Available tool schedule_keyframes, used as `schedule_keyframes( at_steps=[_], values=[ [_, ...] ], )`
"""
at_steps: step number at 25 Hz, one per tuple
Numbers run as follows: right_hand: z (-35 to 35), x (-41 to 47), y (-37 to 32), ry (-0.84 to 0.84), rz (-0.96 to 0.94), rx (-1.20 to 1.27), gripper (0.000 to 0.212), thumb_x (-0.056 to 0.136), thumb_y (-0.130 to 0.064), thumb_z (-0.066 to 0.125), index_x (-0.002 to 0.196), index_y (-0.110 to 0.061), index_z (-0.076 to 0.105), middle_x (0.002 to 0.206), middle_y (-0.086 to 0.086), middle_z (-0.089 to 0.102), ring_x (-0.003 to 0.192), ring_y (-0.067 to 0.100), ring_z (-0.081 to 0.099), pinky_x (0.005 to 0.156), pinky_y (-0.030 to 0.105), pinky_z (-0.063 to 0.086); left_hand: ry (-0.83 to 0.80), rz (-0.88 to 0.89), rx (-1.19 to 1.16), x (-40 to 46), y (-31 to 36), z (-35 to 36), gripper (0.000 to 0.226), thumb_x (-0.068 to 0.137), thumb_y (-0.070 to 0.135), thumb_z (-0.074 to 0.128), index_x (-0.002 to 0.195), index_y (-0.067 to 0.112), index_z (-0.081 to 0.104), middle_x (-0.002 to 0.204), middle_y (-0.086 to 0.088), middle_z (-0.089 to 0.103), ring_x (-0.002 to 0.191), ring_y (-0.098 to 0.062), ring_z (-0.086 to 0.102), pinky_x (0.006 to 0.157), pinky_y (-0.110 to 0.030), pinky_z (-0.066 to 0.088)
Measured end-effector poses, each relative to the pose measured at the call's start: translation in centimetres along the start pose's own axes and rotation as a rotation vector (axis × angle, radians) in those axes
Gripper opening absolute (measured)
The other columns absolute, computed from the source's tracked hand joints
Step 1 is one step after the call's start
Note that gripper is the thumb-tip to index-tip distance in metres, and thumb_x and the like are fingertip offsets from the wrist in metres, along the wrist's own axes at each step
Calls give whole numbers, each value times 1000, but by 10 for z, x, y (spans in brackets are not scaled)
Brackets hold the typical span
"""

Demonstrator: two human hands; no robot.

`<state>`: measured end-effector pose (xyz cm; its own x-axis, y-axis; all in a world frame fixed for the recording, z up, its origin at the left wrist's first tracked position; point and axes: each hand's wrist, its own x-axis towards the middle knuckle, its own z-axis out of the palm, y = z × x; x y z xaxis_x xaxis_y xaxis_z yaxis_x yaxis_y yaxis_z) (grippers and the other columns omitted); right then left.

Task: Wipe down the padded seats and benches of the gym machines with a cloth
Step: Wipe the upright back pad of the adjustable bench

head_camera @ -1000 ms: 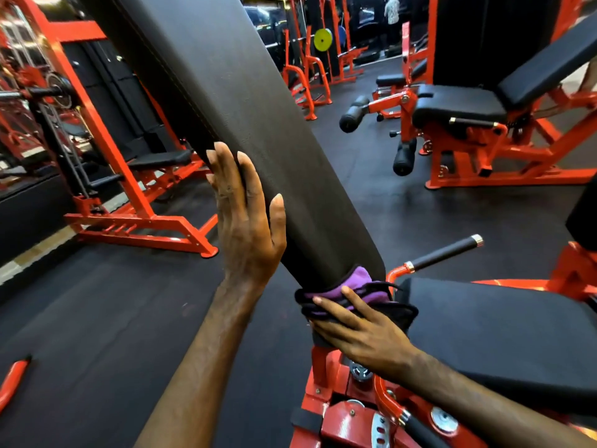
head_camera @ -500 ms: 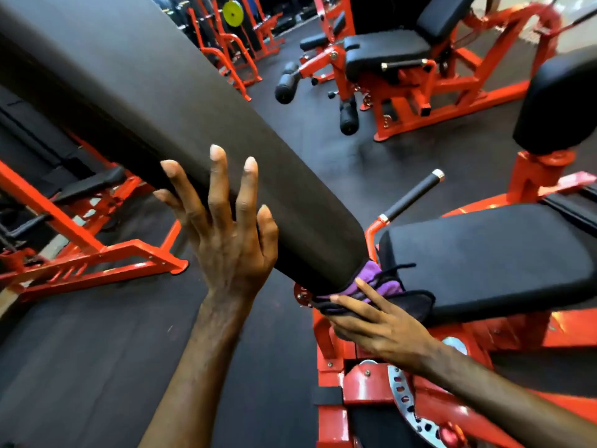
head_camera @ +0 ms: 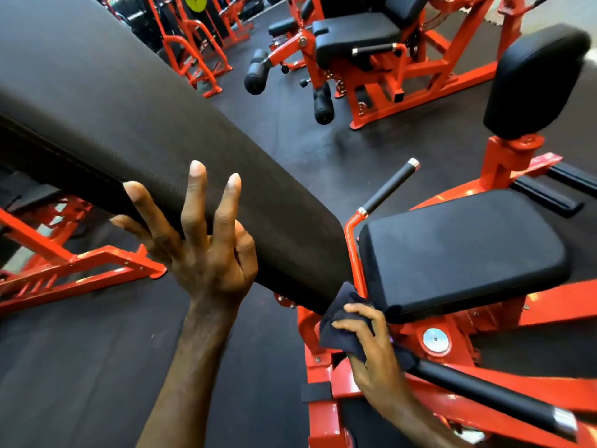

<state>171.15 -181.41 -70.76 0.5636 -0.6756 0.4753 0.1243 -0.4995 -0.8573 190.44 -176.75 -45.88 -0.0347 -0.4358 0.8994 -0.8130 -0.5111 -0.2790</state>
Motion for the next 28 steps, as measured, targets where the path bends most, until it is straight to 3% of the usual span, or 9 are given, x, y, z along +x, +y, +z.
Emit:
schedule_keyframes(
  at_steps=[3,7,9,13,17,21,25,28],
  values=[
    [12,10,-14,220,334,375,43,93,1,70,131,-18,59,143,0,55,140,22,52,117,31,38,-13,-5,-3,0,1,-2,51,97,13,47,143,22,66,157,-12,52,139,-72,20,115,-82,6],
    [4,71,-10,264,820,561,24,108,-17,57,130,-24,52,140,2,59,131,15,53,100,16,36,-35,-41,7,-1,2,-1,49,99,15,42,140,21,68,156,-10,53,147,-63,18,114,-83,10],
    [-6,87,-10,259,835,609,21,109,-18,54,129,-25,52,143,5,59,123,11,53,99,17,34,-46,-54,15,-2,2,-2,49,99,17,42,140,21,68,156,-9,53,151,-56,15,115,-82,9],
    [-16,62,-26,49,884,561,35,112,-31,46,147,-30,42,125,-8,52,119,11,47,100,29,34,-74,-77,15,-2,3,0,50,101,22,38,141,20,68,158,-8,51,153,-51,11,119,-79,7],
    [-16,115,13,23,909,414,24,110,-33,52,131,-22,56,126,10,66,130,31,61,108,39,46,-126,-87,63,0,7,-9,49,97,17,48,144,17,64,160,-9,48,154,-55,11,121,-79,9],
    [-16,98,13,-23,804,365,33,109,-26,55,139,-13,55,128,8,65,123,25,60,105,35,43,-190,-99,120,1,13,-18,53,97,17,52,150,17,58,164,-6,44,153,-59,15,123,-75,8],
    [-16,126,26,-20,850,392,25,109,-19,54,130,-7,60,116,9,68,106,21,64,97,35,47,-187,-101,115,0,10,-19,54,97,17,58,151,18,58,164,-5,44,157,-53,7,124,-73,6],
    [-12,133,33,-9,815,368,27,108,-19,56,134,-11,60,117,8,69,107,22,64,98,36,48,-184,-102,80,-2,9,-16,51,101,20,49,151,20,58,164,-3,43,159,-46,-3,125,-72,3]
  ],
)
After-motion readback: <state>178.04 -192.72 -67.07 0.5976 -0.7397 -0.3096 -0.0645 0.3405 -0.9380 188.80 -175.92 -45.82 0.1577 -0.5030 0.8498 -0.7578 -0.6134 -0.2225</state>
